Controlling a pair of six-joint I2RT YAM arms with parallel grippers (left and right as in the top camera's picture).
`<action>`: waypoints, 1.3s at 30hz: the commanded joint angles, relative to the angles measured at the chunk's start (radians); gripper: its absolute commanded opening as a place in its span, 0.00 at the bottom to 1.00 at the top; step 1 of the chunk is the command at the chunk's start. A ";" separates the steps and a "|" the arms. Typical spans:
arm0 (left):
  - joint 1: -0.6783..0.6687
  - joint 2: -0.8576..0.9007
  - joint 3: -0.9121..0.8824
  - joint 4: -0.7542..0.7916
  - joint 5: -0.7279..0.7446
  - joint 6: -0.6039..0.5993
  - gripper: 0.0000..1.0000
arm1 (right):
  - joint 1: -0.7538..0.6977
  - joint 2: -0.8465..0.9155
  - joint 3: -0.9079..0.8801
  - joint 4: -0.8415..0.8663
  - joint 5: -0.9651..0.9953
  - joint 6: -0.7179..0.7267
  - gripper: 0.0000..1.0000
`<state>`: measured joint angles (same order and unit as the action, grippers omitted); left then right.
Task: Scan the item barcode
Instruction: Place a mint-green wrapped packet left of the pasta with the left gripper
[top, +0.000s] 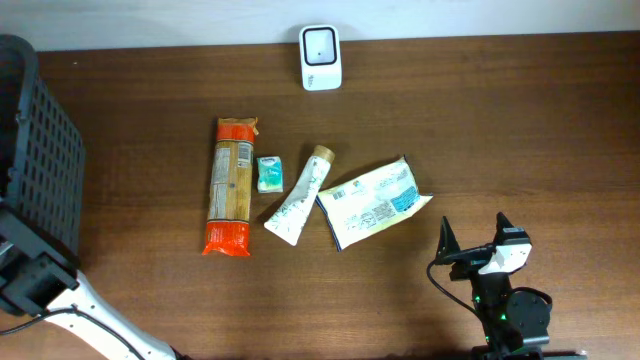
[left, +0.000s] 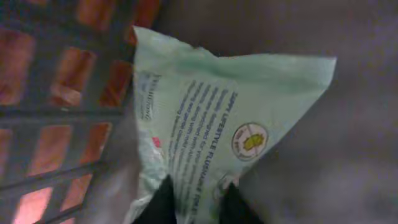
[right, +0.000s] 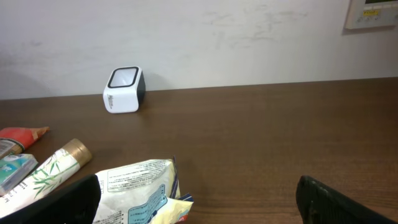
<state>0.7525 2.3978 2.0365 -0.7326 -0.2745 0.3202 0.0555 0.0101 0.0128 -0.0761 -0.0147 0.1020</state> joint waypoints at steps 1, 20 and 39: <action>0.003 0.043 -0.006 -0.018 0.027 -0.039 0.00 | -0.003 -0.006 -0.007 -0.003 0.012 0.003 0.99; -0.727 -0.673 -0.178 -0.460 0.357 -0.263 0.00 | -0.003 -0.006 -0.007 -0.003 0.012 0.003 0.99; -0.824 -0.629 -1.072 0.277 0.245 -0.396 0.00 | -0.003 -0.006 -0.007 -0.003 0.012 0.003 0.99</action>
<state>-0.0170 1.7546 1.0058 -0.4442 -0.1360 -0.0277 0.0555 0.0101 0.0128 -0.0761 -0.0147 0.1024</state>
